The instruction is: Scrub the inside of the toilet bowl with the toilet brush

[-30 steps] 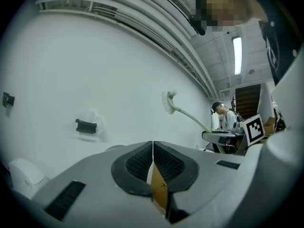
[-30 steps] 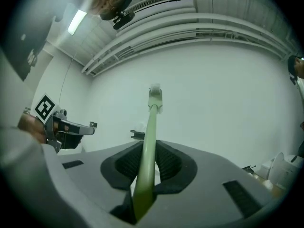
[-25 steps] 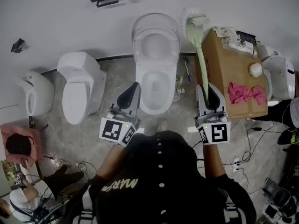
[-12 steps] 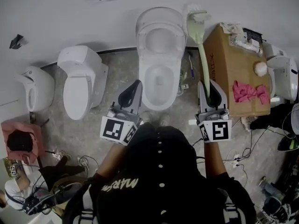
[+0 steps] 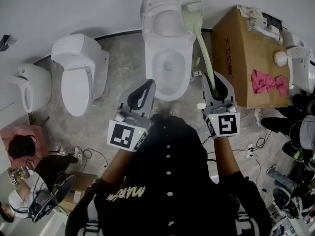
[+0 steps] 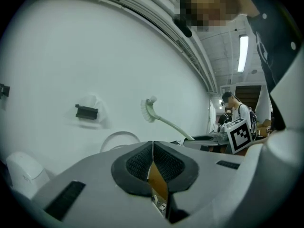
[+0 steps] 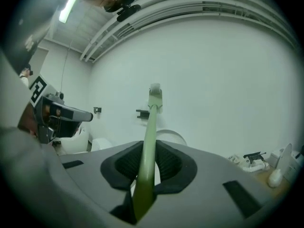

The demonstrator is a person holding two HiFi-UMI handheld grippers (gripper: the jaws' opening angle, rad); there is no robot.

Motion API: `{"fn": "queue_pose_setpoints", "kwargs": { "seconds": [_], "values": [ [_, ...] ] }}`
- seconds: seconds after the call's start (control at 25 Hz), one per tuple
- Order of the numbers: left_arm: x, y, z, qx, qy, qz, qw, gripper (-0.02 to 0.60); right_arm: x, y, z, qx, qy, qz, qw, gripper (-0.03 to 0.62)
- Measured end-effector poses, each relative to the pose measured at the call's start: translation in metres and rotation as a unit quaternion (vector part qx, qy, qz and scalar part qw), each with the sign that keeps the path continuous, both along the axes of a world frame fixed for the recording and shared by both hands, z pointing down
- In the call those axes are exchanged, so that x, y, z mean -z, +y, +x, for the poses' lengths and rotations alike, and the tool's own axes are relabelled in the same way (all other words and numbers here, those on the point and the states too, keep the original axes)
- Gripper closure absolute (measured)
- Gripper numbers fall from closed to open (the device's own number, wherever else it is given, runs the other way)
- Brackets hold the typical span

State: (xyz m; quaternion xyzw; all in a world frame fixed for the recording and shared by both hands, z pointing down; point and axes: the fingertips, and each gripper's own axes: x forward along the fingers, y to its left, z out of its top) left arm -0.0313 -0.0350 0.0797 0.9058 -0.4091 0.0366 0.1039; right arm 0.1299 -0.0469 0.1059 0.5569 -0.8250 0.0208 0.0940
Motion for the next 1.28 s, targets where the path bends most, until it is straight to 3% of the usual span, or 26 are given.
{"fn": "queue_pose_setpoints", "kwargs": {
  "seconds": [0.32,0.56,0.76,1.04,1.28],
  "values": [
    [-0.064,-0.004,-0.014,0.012,0.016,-0.053,0.9984,0.552,-0.133,-0.019,-0.021,0.028,0.041,-0.096,0.994,0.511],
    [-0.122,-0.016,-0.009,0.024,-0.005,-0.081,0.9964,0.552,-0.25,-0.049,-0.025,0.044,0.052,-0.161,0.985,0.511],
    [-0.174,-0.005,0.0,0.032,-0.014,-0.122,0.9919,0.554,-0.357,-0.053,-0.022,0.053,0.05,-0.232,0.97,0.511],
    [-0.265,0.009,0.005,0.036,-0.02,-0.166,0.9852,0.554,-0.484,-0.052,-0.023,0.061,0.065,-0.29,0.953,0.511],
    [-0.305,0.001,-0.002,0.061,-0.015,-0.163,0.9847,0.554,-0.576,-0.038,-0.031,0.078,0.098,-0.361,0.924,0.511]
  ]
}}
